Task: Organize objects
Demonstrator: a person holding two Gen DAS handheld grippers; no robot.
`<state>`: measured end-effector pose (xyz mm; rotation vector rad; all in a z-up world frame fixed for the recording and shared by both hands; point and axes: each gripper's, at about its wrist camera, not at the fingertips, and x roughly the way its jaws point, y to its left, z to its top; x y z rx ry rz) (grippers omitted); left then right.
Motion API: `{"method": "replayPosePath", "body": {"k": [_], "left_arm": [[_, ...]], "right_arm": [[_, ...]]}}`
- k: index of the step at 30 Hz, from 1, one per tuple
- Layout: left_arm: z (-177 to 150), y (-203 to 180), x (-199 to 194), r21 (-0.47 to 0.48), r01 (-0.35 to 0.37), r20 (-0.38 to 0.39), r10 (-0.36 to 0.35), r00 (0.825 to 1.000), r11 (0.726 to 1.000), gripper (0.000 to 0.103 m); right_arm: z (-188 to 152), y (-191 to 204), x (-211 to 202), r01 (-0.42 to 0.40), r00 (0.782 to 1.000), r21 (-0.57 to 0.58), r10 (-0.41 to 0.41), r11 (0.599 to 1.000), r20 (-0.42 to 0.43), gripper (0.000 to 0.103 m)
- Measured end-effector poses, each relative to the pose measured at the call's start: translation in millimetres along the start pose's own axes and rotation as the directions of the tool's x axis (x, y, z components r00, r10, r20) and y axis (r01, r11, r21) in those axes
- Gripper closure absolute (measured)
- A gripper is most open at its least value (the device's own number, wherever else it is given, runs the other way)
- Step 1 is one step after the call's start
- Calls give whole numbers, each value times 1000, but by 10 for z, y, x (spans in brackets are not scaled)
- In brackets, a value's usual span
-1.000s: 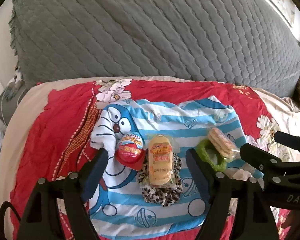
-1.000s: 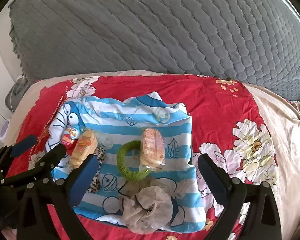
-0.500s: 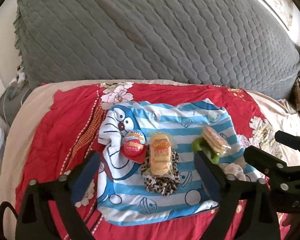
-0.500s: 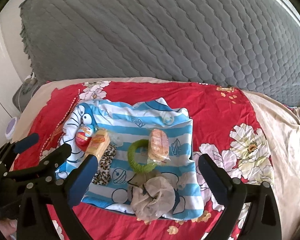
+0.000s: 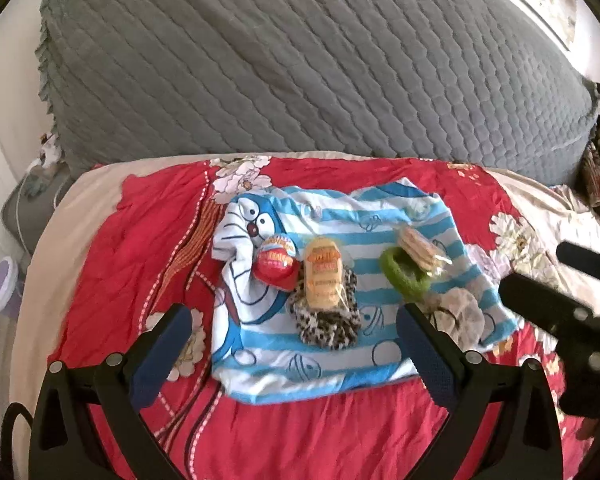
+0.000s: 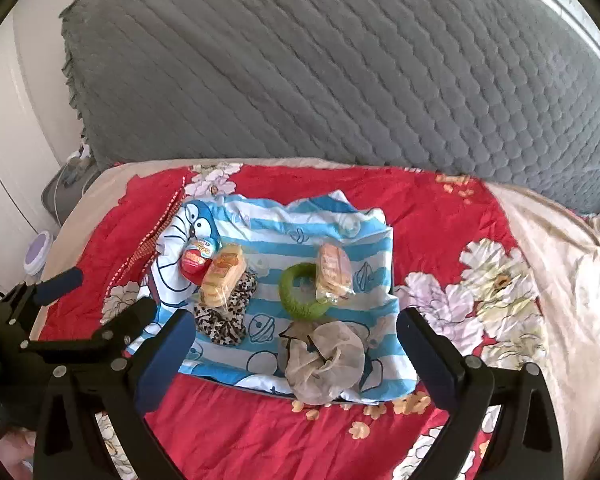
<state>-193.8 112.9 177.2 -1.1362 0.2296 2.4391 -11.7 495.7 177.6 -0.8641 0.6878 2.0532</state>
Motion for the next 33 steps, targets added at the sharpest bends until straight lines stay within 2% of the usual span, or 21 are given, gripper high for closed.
{"method": "replayPosePath", "body": {"k": [10,16,23,26,28,33], "left_arm": [[-227,-53,-375,25,-27,29,26,999,999,1],[-370,-35,-565,23,-26,49,25,998,999,1],[-482,-14,-752,10,-40,87,39,995,999,1],[-514,-9,-827,4,-37,115,36,993,999,1],[-549,-2,-857,-1,-33,120,33,992,999,1],[-705,0,-874,-8,-9,116,10,993,1000,1]], "right_arm": [[-156,195,-382,10,996,-77,-3,997,89,2],[-275,178,-650,4,988,-52,4,999,156,2],[-434,146,-835,9,985,-73,3,997,170,2],[-528,92,-919,-16,987,-51,24,999,160,2],[-599,66,-1005,-27,983,-50,36,998,182,2],[-792,158,-1111,-14,974,-134,44,991,222,2]]}}
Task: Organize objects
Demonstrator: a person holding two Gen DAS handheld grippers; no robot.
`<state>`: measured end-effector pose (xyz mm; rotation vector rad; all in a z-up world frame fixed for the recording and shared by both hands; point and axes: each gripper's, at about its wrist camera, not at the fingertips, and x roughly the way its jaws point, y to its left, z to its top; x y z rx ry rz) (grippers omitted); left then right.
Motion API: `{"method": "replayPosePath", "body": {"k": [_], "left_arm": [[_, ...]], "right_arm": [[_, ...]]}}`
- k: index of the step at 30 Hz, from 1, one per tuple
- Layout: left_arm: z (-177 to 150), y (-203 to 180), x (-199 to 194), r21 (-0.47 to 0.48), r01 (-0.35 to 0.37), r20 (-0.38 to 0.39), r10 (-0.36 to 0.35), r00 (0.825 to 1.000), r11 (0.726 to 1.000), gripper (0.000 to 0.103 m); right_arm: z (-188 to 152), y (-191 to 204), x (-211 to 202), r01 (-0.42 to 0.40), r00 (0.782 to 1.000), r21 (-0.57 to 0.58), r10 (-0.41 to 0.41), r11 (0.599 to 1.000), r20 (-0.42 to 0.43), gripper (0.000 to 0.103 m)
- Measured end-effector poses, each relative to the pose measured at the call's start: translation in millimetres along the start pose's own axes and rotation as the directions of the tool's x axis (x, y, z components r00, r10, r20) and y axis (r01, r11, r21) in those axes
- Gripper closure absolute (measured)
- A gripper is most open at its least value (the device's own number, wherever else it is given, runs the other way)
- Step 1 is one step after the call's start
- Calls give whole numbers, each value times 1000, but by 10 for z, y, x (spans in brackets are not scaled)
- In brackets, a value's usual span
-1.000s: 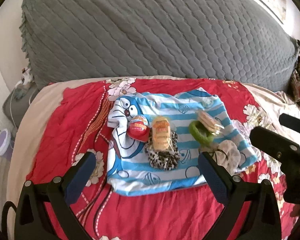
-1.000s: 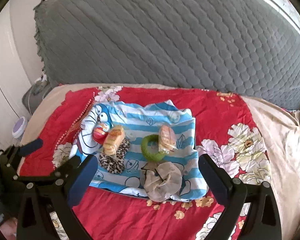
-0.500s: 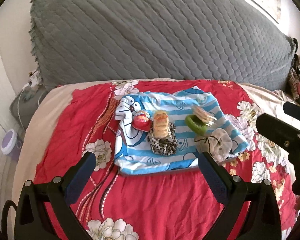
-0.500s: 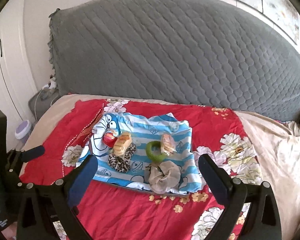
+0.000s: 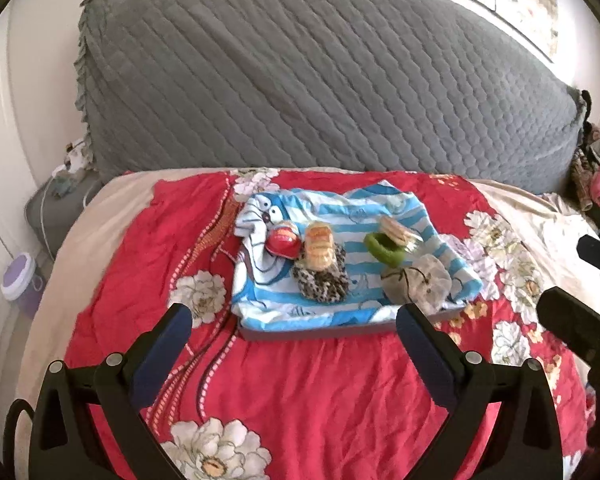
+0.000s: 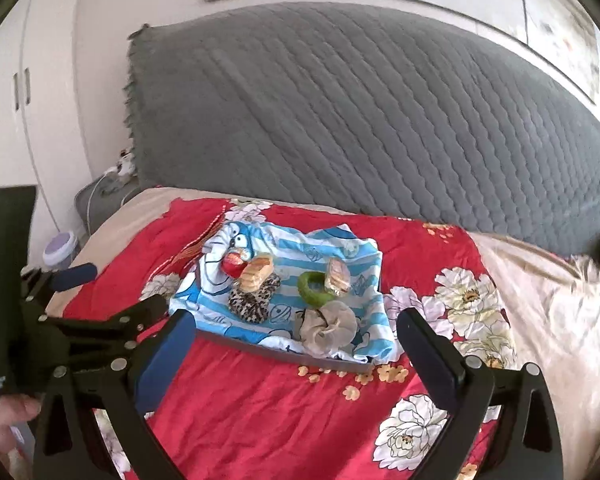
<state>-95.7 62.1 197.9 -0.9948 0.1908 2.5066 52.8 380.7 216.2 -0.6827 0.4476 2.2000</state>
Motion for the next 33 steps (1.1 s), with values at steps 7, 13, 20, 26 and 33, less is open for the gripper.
{"method": "replayPosePath", "body": {"k": [7,13,20,26,33], "left_arm": [[-240,-62,-118,14,0,41,-1,999,1000,1],[-443,-98,-125,-10,-16,35,16,999,1000,1],[-730,-29,-9,-65,-20,-9,19,1000,998,1],[-930,-19,63,-85,-43,-28,41,999,995,1],[-1050,-29,101,-114,-50,-55,44,998,992,1]], "right_arm": [[-113,35,-78,-7,1000,13,6,1000,13,2],[-244,-42,-56,10,1000,40,-10,999,3,2],[-536,-48,40,27,999,35,-25,999,-38,2],[-786,-68,132,36,998,34,-34,999,-59,1],[-1070,-57,237,40,995,17,-38,999,-97,1]]}}
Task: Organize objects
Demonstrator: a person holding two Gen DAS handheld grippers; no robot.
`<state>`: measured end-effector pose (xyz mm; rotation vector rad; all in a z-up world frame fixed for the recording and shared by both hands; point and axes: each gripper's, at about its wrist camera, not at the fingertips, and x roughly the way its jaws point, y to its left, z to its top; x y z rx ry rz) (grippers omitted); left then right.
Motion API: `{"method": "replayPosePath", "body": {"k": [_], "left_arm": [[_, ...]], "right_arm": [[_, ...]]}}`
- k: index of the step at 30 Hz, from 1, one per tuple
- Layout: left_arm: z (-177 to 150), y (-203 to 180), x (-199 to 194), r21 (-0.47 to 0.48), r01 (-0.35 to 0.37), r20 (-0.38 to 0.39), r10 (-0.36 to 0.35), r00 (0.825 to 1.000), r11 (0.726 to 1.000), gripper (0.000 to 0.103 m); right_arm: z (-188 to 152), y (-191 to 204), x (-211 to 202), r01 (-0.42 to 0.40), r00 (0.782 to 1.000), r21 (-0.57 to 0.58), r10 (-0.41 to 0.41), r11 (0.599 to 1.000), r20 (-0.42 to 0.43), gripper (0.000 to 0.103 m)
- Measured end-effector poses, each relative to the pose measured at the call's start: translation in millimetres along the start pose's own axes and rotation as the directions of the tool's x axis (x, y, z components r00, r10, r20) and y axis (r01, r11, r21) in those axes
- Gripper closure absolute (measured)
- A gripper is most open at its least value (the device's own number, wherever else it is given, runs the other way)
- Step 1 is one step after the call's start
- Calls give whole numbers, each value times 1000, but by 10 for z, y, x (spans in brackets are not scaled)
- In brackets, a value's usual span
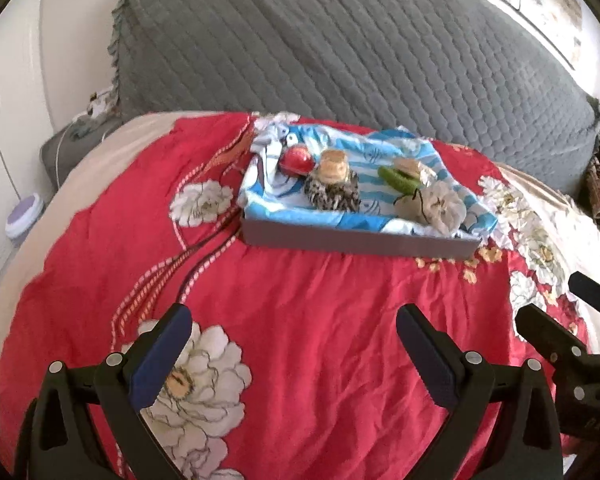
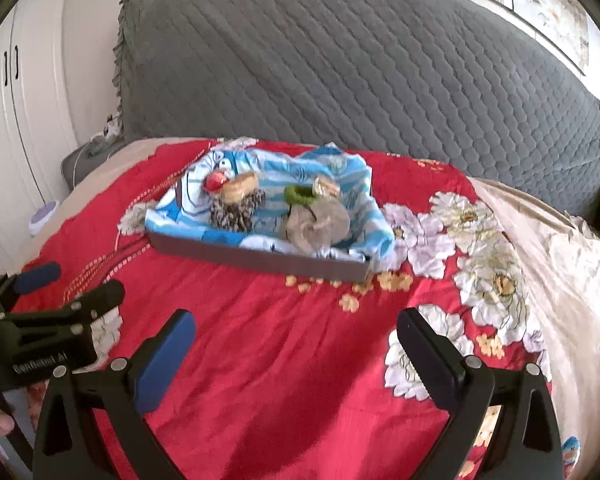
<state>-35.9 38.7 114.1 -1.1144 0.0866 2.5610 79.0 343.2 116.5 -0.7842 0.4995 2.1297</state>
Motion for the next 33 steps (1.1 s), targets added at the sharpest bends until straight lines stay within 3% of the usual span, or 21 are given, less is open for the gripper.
{"method": "replayPosePath", "body": {"k": [11,33], "left_arm": [[-201,27,102,-34,45,-38,-46,998,998,1],[-604,153,211,32,-42,-55,44,998,999,1]], "right_arm": [[-219,0,41,-9,1000,0,9,1000,-25,2],[-765,-33,204,18,996,16,-17,1000,-89,1]]}}
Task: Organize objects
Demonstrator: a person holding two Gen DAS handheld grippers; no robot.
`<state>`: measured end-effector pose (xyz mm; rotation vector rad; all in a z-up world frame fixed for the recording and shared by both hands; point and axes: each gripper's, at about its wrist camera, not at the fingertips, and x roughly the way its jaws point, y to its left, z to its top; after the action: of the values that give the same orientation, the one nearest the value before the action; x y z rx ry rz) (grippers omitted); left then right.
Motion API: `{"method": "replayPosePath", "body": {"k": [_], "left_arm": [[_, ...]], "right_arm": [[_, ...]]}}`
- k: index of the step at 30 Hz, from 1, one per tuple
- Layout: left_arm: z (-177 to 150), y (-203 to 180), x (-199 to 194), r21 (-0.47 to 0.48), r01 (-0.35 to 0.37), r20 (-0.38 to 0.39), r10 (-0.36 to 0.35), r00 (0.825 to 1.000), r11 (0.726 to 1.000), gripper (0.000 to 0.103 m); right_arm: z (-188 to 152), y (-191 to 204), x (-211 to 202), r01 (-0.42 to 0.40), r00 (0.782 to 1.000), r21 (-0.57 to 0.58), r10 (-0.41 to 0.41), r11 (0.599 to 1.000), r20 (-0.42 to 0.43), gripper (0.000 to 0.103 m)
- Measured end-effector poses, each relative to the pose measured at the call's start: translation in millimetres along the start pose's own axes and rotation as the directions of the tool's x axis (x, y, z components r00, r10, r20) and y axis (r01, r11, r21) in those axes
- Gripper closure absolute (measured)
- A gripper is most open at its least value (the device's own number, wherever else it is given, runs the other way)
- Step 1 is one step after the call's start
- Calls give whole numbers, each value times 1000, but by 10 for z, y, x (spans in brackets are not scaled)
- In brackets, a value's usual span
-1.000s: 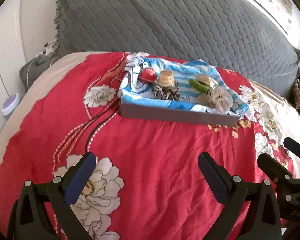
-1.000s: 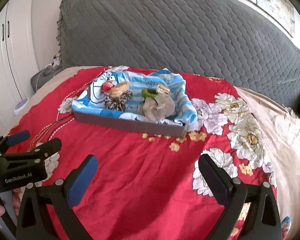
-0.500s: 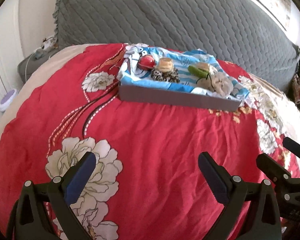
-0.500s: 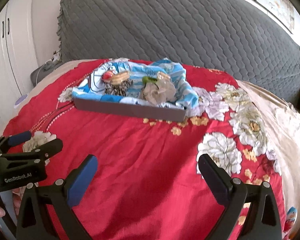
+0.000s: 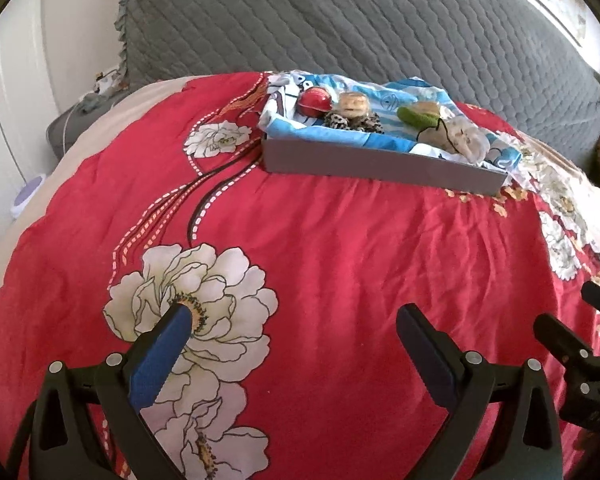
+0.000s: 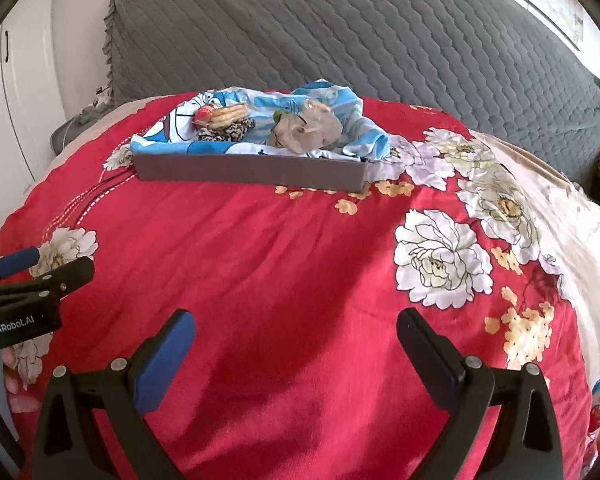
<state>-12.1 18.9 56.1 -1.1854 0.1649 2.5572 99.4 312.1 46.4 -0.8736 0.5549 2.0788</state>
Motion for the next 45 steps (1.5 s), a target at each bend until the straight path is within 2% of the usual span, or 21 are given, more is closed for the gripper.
{"method": "replayPosePath", "body": {"k": [17,23,31,39,45], "left_arm": [[-108,-45,43,31,4,-9,-4,1000,1000,1],[-173,-89,27,57,-1,11,1,1000,998,1],[-153,-69,31,42,-5,19,4,1000,999,1],[-145,-96,62,53,22,5,-23,1000,998,1],[-139,-119,34,66,39,23,-40,999,997,1]], "right_arm": [[-121,-75,34,17,1000,28,-17,999,-10,1],[-176,-78,68,11,1000,34,-11,999,-15,1],[-238,-93,85,7,1000,35,-7,999,-8,1],[-248,-105,86,10,1000,42,-10,999,-9,1],[-249,-97,93,10,1000,40,-10,999,-5,1]]}}
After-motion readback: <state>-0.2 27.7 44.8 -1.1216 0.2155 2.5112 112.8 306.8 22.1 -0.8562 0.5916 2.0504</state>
